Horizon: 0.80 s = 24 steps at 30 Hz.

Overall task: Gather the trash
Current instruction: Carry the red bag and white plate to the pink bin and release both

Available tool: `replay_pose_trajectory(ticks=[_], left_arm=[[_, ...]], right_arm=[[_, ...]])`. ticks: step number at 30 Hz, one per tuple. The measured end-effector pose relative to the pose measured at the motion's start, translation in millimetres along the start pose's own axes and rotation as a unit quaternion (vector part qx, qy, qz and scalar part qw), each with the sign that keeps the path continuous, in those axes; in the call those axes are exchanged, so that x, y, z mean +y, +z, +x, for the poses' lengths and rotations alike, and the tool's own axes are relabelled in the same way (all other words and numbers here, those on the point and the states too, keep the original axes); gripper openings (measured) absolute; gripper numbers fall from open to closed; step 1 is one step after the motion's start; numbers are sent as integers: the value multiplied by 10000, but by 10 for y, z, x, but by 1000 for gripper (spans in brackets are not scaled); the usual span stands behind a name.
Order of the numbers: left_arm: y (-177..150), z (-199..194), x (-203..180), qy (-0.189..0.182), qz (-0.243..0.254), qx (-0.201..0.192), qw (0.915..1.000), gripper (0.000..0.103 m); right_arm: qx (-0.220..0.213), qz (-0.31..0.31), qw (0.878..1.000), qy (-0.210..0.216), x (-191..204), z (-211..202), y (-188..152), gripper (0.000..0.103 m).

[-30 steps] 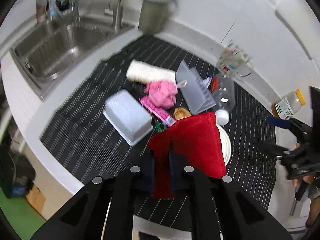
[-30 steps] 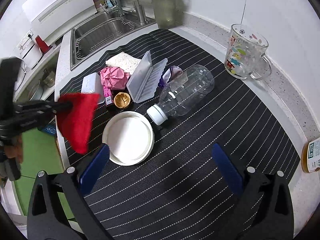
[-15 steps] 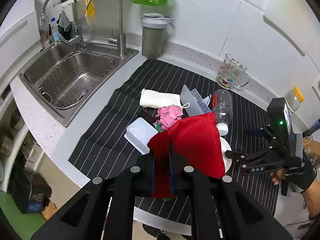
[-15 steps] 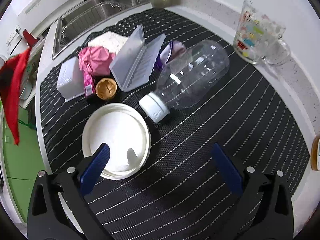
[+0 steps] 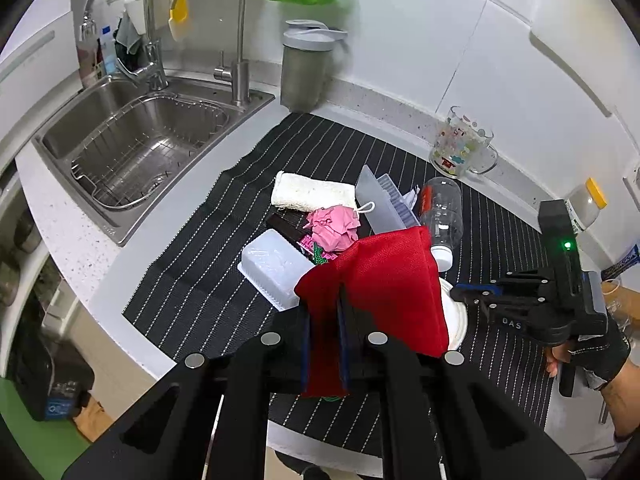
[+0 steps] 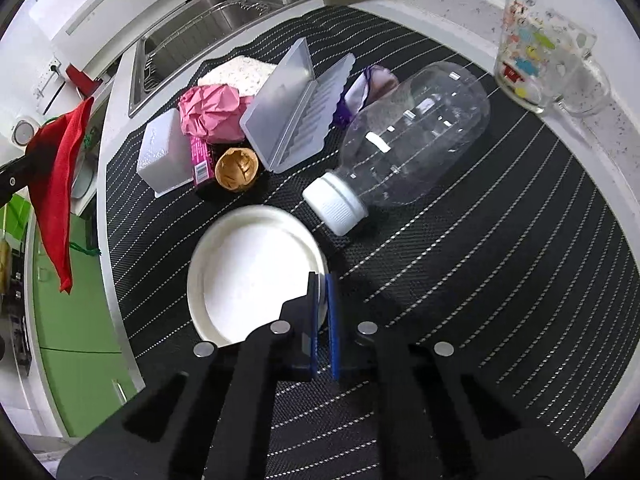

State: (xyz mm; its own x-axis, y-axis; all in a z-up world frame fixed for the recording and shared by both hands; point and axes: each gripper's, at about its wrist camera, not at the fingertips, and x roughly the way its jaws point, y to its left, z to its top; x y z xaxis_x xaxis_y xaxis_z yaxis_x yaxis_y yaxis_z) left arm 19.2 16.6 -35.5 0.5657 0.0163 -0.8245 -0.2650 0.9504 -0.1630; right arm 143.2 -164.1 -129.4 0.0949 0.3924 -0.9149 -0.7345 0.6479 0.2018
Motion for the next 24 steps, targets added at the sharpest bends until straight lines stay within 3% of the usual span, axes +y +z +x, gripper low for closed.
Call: replay_pose_trajectory(ticks=[7, 12, 20, 24], left_arm=[[-53, -175, -47, 138, -125, -168, 9997, 11], [-222, -415, 17, 381, -403, -287, 9981, 11], [-804, -948, 441, 1022, -1171, -414, 9870, 11], [-1244, -1282, 785, 1401, -1634, -476, 9754, 11]], right_arm=[[-313, -309, 9990, -4, 68, -381, 73, 4], [-616, -918, 9938, 143, 321, -754, 164, 4], [-810, -1996, 9734, 779, 1258, -868, 205, 4], [-725, -2493, 9586, 1170, 1902, -759, 133, 4]])
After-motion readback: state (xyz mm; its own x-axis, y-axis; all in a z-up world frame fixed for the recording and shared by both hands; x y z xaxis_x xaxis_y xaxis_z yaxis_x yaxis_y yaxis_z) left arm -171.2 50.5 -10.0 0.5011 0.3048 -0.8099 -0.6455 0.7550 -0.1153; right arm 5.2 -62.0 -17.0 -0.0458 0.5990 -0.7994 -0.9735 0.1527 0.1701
